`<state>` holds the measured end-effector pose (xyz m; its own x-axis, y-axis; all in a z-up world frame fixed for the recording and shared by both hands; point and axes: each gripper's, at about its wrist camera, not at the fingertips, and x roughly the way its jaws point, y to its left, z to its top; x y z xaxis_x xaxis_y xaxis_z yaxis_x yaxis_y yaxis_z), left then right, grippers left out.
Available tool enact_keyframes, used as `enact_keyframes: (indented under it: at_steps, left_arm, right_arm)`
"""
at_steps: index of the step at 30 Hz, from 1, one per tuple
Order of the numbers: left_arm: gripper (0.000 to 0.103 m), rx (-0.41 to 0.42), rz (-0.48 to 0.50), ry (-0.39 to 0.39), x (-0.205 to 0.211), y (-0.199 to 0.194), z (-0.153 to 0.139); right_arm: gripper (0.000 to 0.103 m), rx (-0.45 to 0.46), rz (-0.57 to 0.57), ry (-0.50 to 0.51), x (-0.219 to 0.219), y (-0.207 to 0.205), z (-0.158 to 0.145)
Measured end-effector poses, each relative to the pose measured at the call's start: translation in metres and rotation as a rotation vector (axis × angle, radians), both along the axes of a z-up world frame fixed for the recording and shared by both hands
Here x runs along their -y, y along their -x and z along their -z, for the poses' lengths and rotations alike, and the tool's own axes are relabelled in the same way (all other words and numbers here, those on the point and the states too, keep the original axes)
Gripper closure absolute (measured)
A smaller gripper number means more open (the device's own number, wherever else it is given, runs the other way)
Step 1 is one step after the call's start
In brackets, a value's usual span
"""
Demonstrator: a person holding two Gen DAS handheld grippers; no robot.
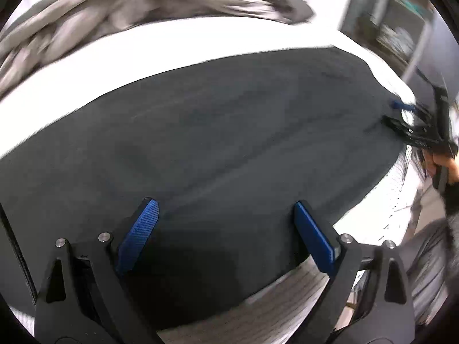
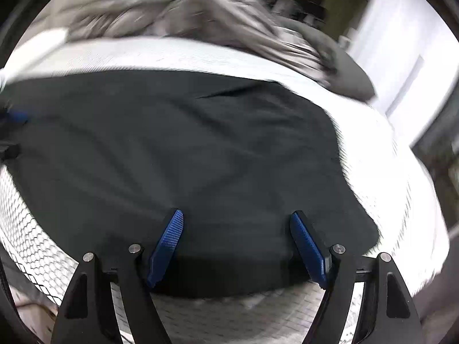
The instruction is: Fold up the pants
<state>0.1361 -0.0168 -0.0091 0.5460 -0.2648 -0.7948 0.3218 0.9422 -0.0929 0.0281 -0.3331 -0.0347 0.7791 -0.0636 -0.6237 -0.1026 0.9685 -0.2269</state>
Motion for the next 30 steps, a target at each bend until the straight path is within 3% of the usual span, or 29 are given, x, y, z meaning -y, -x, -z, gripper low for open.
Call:
enact_keyframes:
  at_steps: [3, 5, 7, 10, 12, 14, 16, 18, 20, 22, 23, 26, 30]
  left_arm:
    - [0.013, 0.011, -0.117, 0.027, -0.044, 0.008, -0.009]
    - [0.013, 0.028, -0.13, 0.108, -0.059, 0.013, -0.017]
    - [0.014, 0.038, -0.138, 0.124, -0.058, 0.011, -0.018]
    - [0.018, -0.001, -0.135, 0.092, -0.032, -0.018, -0.001]
    - [0.018, 0.0, -0.137, 0.012, -0.018, -0.027, 0.007]
    - [0.019, 0.019, -0.096, -0.028, -0.022, -0.024, 0.009]
    - [0.02, 0.024, -0.102, -0.03, -0.035, -0.016, 0.008]
    - [0.02, 0.034, -0.149, -0.047, -0.061, -0.007, 0.004]
    - [0.02, 0.031, -0.222, -0.054, -0.092, 0.0, 0.003]
    - [0.02, 0.025, -0.283, -0.042, -0.114, 0.005, 0.0]
    - [0.02, 0.025, -0.31, -0.035, -0.121, 0.006, -0.002]
    - [0.022, 0.042, -0.337, -0.001, -0.128, 0.012, -0.013]
    - [0.022, 0.042, -0.274, 0.051, -0.101, -0.005, -0.019]
  right_arm:
    - [0.027, 0.025, -0.037, 0.005, -0.027, 0.009, -0.012]
    - [0.026, 0.055, -0.137, -0.068, -0.061, 0.003, -0.022]
    - [0.026, 0.06, -0.199, -0.14, -0.097, -0.002, -0.025]
    - [0.026, -0.01, -0.29, -0.197, -0.165, -0.022, -0.017]
    - [0.026, -0.047, -0.362, -0.162, -0.204, -0.027, -0.009]
    - [0.026, -0.034, -0.399, -0.039, -0.228, -0.021, 0.003]
    - [0.026, -0.02, -0.405, 0.004, -0.222, -0.018, 0.008]
    - [0.024, -0.035, -0.344, -0.04, -0.182, -0.038, 0.006]
    - [0.021, -0.029, -0.214, -0.047, -0.14, -0.039, 0.002]
    - [0.02, 0.0, -0.033, 0.029, -0.099, -0.044, 0.006]
    - [0.019, -0.005, 0.005, 0.008, -0.084, -0.045, 0.005]
    - [0.019, -0.021, 0.024, -0.106, -0.063, -0.049, -0.008]
    - [0.02, -0.012, -0.124, -0.107, -0.123, -0.046, -0.018]
